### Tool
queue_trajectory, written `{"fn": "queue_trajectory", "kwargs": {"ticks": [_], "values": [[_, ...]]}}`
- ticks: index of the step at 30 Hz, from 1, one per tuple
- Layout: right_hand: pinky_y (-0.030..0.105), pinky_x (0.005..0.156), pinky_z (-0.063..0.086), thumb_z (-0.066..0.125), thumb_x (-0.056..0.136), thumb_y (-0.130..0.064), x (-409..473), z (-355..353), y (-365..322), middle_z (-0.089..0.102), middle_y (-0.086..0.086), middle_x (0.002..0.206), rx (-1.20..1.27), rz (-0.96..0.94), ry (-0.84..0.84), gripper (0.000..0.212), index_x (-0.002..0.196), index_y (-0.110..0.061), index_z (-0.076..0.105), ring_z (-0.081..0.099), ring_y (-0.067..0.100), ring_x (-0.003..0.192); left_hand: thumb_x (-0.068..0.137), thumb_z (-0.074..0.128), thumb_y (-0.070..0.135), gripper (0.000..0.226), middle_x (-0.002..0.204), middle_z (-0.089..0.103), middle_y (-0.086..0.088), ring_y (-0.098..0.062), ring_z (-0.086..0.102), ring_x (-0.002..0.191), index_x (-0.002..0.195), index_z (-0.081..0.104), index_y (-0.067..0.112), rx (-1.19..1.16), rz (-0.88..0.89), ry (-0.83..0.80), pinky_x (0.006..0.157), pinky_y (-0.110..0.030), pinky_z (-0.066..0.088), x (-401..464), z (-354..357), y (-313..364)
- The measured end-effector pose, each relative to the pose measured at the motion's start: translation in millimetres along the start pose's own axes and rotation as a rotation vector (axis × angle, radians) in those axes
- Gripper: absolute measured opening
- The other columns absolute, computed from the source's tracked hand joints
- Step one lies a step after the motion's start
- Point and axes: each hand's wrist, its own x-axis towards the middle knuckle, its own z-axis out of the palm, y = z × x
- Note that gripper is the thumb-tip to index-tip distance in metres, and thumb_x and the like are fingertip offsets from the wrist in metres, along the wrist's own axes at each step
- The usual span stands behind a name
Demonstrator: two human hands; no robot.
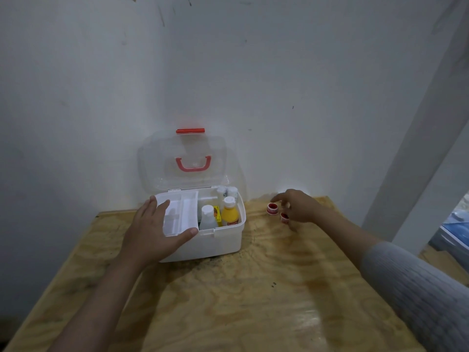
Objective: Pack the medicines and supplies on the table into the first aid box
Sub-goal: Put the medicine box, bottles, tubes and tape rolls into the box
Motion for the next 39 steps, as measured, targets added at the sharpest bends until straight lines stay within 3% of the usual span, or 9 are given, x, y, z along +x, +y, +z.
{"fn": "queue_trajectory", "kwargs": {"ticks": [2,6,12,15,20,25,30,36,39], "values": [[0.026,0.068,0.045,0.054,0.080,-0.005,8,-2,-4,0.059,0.003,0.092,-0.013,0.022,-0.069,0.043,0.118,-0.024,0.064,0.054,0.015,0.080,0.047,0.032,0.095,0.119,0.158,0.018,-0.001,-0.019,0.012,0.145,0.145,0.030,0.026,-0.007,-0.001,0.003,0.111,-0.046,0.026,-1,-1,1],[0.025,0.074,0.043,0.059,0.086,-0.017,17,-7,-10,0.057,-0.001,0.103,-0.017,0.060,-0.124,0.030,0.115,-0.020,0.066,0.056,0.017,0.092,0.046,0.031,0.095,0.120,0.158,0.017,-0.001,-0.018,0.012,0.145,0.145,0.030,0.026,-0.011,-0.005,0.003,0.111,-0.046,0.026,-2,-1,1],[0.026,0.060,0.051,0.070,0.079,-0.019,19,-7,-14,0.066,0.007,0.087,0.084,0.118,-0.191,0.023,0.101,-0.013,0.067,0.061,0.017,0.062,0.046,0.032,0.095,0.119,0.158,0.019,-0.001,-0.019,0.014,0.145,0.144,0.031,0.027,-0.009,-0.007,0.008,0.110,-0.048,0.028,0,-1,0],[0.032,0.067,0.057,0.069,0.078,-0.015,17,-5,-18,0.067,0.005,0.075,0.119,0.153,-0.221,0.010,0.087,-0.013,0.064,0.067,0.022,0.068,0.047,0.033,0.094,0.118,0.158,0.019,-0.001,-0.019,0.014,0.145,0.144,0.031,0.026,-0.014,-0.004,0.016,0.110,-0.048,0.029,-1,-2,2],[0.036,0.068,0.061,0.064,0.079,-0.010,15,-1,-25,0.072,0.015,0.080,0.192,0.227,-0.258,0.015,0.093,-0.005,0.065,0.073,0.030,0.077,0.049,0.037,0.093,0.117,0.158,0.018,0.000,-0.018,0.012,0.145,0.144,0.030,0.026,-0.018,-0.011,0.007,0.110,-0.047,0.027,-2,-3,3],[0.024,0.052,0.055,0.070,0.076,-0.014,8,-3,-28,0.067,0.006,0.076,0.137,0.161,-0.161,0.014,0.089,-0.009,0.068,0.066,0.020,0.055,0.053,0.041,0.089,0.112,0.158,0.018,0.000,-0.019,0.013,0.145,0.144,0.031,0.026,-0.024,-0.006,0.009,0.110,-0.047,0.027,-4,-4,4],[0.024,0.058,0.058,0.069,0.079,-0.010,-9,-20,-34,0.070,0.004,0.066,0.198,0.065,-0.124,0.015,0.093,-0.006,0.071,0.071,0.016,0.061,0.053,0.040,0.089,0.112,0.158,0.018,-0.001,-0.020,0.013,0.145,0.144,0.030,0.026,-0.018,-0.009,0.009,0.110,-0.048,0.028,-4,-3,3],[0.019,0.057,0.054,0.070,0.078,-0.009,-31,-71,-63,0.073,0.003,0.069,0.246,-0.054,-0.056,0.011,0.084,-0.018,0.072,0.068,0.005,0.057,0.052,0.042,0.089,0.112,0.158,0.018,-0.001,-0.019,0.012,0.145,0.145,0.030,0.026,-0.038,-0.008,0.008,0.111,-0.047,0.027,-4,-5,5],[0.021,0.061,0.057,0.071,0.078,-0.006,-38,-93,-84,0.074,0.006,0.074,0.292,-0.089,-0.058,0.017,0.094,-0.010,0.073,0.069,0.006,0.059,0.049,0.037,0.093,0.117,0.158,0.018,-0.001,-0.019,0.011,0.145,0.145,0.029,0.026,-0.040,-0.003,0.006,0.111,-0.046,0.027,-3,-5,4]]}}
